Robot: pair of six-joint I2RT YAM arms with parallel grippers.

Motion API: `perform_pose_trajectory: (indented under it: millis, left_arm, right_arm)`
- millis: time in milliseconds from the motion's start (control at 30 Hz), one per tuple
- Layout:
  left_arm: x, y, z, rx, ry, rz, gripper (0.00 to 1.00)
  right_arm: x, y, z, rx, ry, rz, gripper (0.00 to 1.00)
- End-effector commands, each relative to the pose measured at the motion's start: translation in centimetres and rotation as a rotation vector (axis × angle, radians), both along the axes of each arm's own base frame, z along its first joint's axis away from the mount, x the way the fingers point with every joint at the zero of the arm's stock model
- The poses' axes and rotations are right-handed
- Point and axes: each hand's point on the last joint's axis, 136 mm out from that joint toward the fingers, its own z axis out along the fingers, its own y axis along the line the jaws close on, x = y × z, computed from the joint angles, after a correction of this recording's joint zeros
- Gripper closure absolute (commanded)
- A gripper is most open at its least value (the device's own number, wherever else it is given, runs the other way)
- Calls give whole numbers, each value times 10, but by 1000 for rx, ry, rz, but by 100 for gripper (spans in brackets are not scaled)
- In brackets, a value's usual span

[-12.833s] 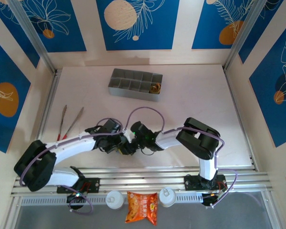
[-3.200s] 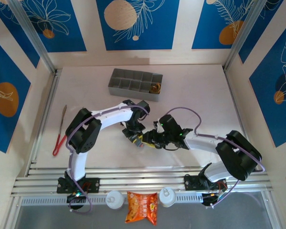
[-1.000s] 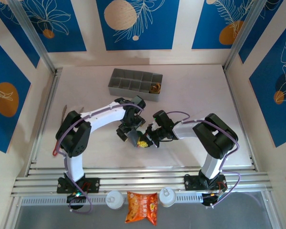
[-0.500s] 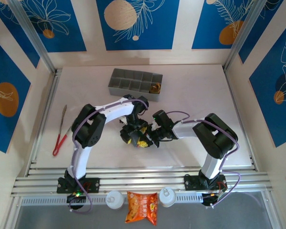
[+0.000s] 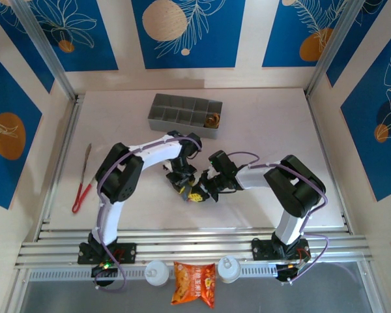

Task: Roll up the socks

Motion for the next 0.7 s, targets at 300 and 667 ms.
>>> perform_pose_trajectory:
  millis: [300,667]
  left_arm:
    - [-27,28,1,-4,48,53,100]
    - [1,24,28,-208,-34,174,100]
  right_arm:
    - [-20,-64,-31,-404,24,-36,92]
    - [27,-75,60,-262,-315,-148,55]
